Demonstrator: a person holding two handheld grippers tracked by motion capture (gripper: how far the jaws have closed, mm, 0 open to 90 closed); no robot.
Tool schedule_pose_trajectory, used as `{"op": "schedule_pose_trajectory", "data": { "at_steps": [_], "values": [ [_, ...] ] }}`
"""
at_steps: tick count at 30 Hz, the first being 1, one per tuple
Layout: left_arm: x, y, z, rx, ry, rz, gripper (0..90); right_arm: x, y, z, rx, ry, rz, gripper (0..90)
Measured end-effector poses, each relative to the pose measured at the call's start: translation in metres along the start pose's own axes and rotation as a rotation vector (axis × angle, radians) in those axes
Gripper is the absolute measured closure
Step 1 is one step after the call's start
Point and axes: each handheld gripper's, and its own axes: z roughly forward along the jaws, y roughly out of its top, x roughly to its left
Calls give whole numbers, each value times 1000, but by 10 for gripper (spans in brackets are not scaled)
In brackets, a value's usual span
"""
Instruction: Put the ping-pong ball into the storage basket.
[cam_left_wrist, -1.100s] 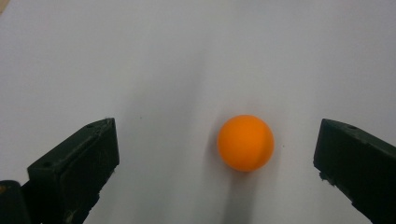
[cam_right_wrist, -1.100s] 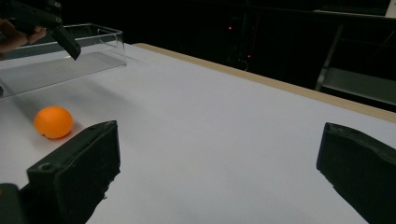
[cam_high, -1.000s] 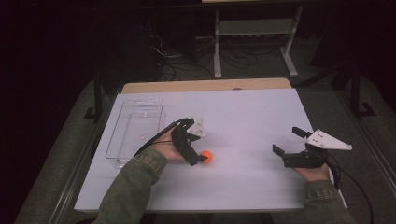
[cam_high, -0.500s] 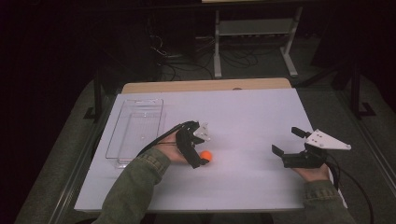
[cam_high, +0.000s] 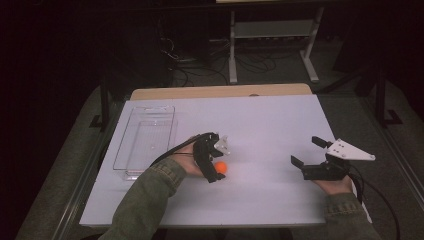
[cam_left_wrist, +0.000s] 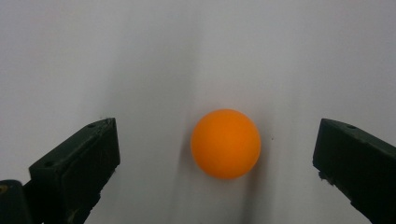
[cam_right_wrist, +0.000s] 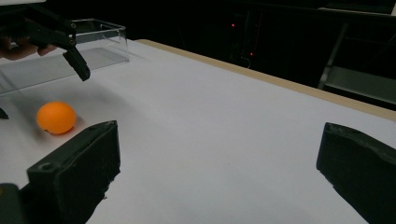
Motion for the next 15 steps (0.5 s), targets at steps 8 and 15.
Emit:
{"op": "schedule_pose_trajectory", "data": {
  "at_steps": [8, 15],
  "values": [
    [-1, 3, 6, 34, -21, 13, 6, 0, 0, 1, 4, 2, -4, 0],
    [0, 5, 8, 45, -43, 17, 40, 1, 0, 1, 6, 3, -3, 0]
  ]
}}
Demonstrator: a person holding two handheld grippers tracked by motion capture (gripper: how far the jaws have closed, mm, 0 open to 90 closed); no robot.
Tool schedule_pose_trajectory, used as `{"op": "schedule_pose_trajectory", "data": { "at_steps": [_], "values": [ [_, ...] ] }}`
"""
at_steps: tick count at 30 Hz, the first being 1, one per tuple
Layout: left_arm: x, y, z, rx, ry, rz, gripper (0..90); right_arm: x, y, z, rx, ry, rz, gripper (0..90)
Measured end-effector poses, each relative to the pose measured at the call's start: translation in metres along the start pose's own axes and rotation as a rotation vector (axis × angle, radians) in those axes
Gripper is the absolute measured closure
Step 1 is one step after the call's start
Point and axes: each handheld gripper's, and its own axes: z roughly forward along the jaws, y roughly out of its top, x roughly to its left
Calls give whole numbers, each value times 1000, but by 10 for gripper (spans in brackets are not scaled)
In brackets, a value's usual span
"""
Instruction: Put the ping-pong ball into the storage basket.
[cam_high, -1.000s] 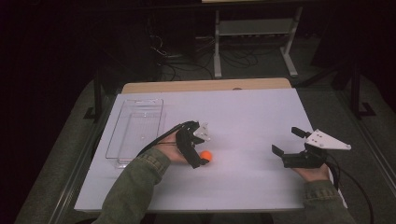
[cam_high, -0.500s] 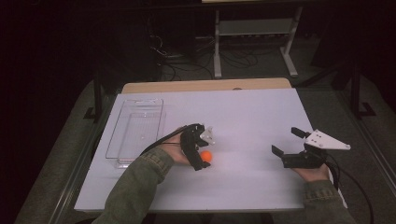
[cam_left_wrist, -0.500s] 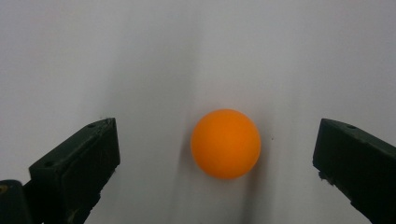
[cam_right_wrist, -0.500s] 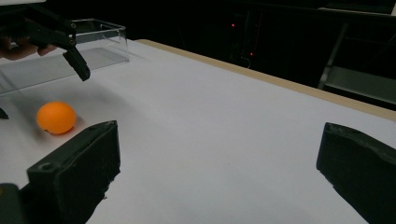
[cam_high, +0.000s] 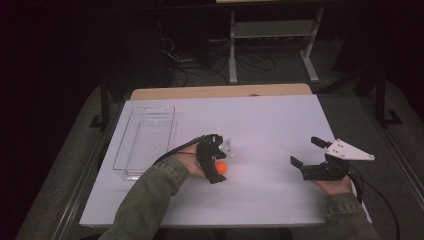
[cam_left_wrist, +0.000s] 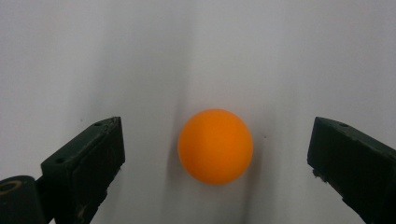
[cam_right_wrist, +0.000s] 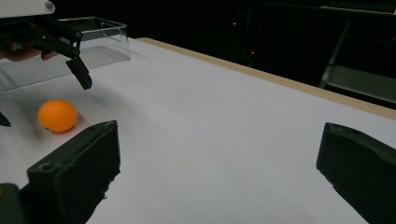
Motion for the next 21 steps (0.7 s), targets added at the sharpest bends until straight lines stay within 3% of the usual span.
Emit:
{"op": "schedule_pose_trajectory", "data": {
  "at_steps": [9, 21],
  "values": [
    [1, 1, 3, 39, -41, -1, 129, 0, 0, 0, 4, 0, 0, 0],
    [2, 2, 7, 100, -32, 17, 257, 1, -1, 2, 20, 4, -9, 0]
  ]
}}
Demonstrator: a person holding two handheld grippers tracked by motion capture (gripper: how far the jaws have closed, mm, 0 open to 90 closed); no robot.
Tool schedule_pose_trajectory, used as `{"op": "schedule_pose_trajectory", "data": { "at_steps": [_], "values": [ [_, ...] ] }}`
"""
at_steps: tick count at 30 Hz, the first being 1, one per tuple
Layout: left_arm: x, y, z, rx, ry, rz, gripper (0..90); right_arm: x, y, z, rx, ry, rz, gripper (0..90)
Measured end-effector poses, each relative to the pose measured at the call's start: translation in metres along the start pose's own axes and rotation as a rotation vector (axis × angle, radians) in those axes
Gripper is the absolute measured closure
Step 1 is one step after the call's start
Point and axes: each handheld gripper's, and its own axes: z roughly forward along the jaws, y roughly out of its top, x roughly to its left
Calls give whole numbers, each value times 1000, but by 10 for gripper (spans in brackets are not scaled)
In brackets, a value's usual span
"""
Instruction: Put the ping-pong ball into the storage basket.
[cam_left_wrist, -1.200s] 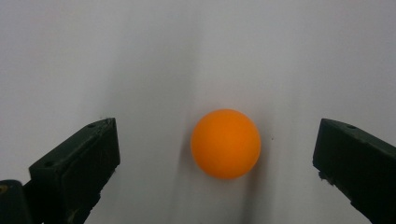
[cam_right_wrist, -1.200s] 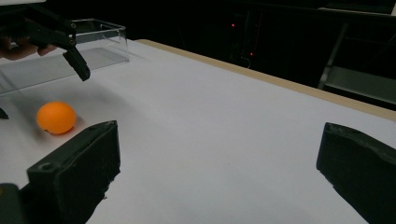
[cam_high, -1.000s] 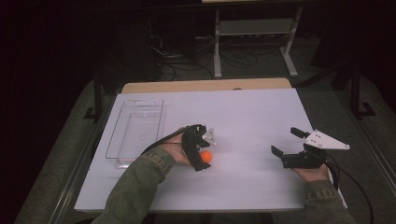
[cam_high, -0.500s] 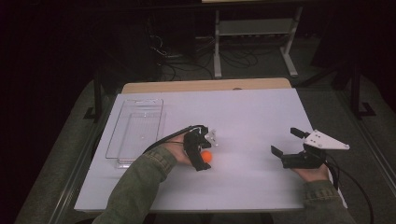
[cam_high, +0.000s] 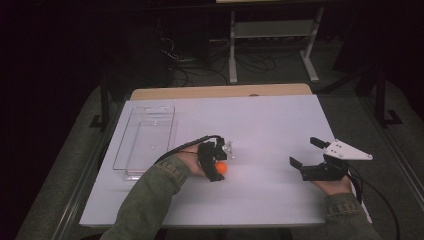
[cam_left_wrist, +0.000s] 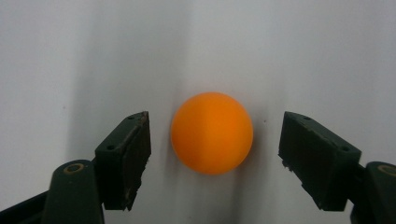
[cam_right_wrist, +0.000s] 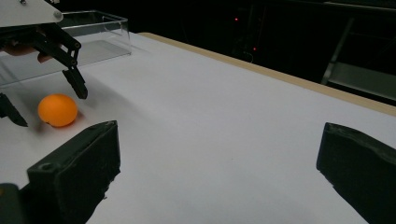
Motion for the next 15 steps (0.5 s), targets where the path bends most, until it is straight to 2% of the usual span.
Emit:
{"op": "schedule_pose_trajectory", "data": {
  "at_steps": [8, 15],
  "values": [
    [1, 0, 2, 10, -16, 12, 345, 0, 0, 1, 5, -3, -3, 0],
    [0, 1, 3, 13, -10, 24, 416, 1, 0, 1, 7, -2, -3, 0]
  ]
}}
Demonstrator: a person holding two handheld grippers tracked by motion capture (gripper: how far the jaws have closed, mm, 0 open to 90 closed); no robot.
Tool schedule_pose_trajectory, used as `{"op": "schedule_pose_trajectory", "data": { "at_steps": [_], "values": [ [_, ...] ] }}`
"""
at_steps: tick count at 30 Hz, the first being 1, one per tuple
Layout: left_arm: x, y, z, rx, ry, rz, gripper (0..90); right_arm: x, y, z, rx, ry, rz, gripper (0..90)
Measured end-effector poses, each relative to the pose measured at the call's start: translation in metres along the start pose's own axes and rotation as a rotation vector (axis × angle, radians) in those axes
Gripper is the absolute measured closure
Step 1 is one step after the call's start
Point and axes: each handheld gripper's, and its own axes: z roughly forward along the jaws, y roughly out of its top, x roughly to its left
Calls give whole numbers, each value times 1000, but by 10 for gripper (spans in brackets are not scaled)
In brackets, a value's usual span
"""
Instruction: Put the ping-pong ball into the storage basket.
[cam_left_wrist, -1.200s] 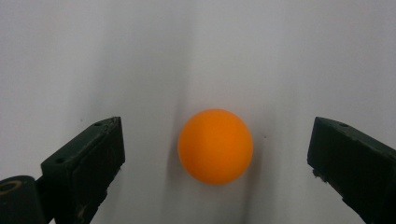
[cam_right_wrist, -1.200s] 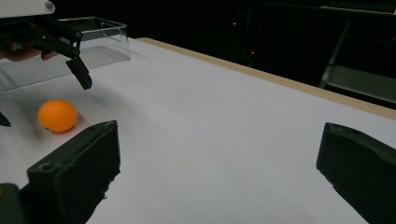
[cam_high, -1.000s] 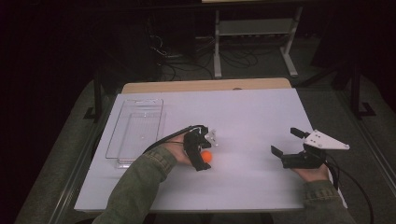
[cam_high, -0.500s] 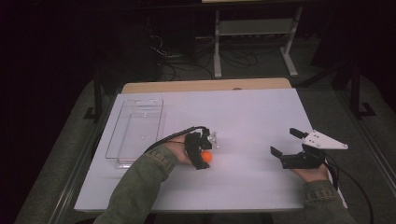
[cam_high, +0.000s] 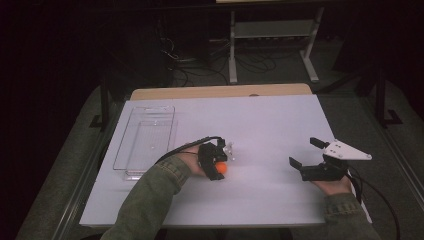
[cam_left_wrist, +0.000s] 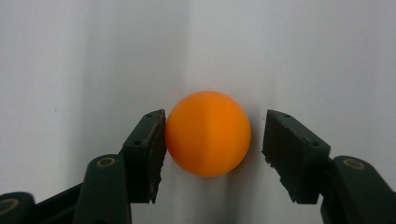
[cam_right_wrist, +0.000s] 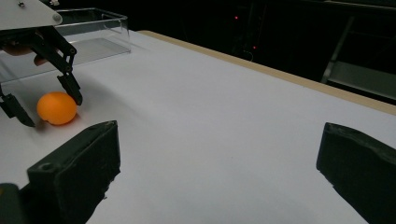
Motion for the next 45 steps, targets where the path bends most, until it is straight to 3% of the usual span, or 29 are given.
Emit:
{"op": "schedule_pose_trajectory", "data": {
  "at_steps": [8, 22, 29, 33, 38, 45],
  "values": [
    [4, -3, -1, 2, 2, -9, 501, 0, 0, 0, -5, 5, 2, 0],
    [5, -3, -6, -8, 2, -19, 507, 0, 0, 0, -2, 4, 4, 0],
    [3, -1, -17, -41, 0, -14, 507, 0, 0, 0, 1, 3, 6, 0],
    [2, 0, -24, -26, 11, -4, 507, 0, 0, 0, 1, 4, 8, 0],
    [3, 2, -37, -43, 36, -7, 508, -1, 0, 0, -2, 4, 8, 0],
    [2, 2, -44, -31, 21, 0, 508, 0, 0, 0, -3, 3, 6, 0]
  ]
}}
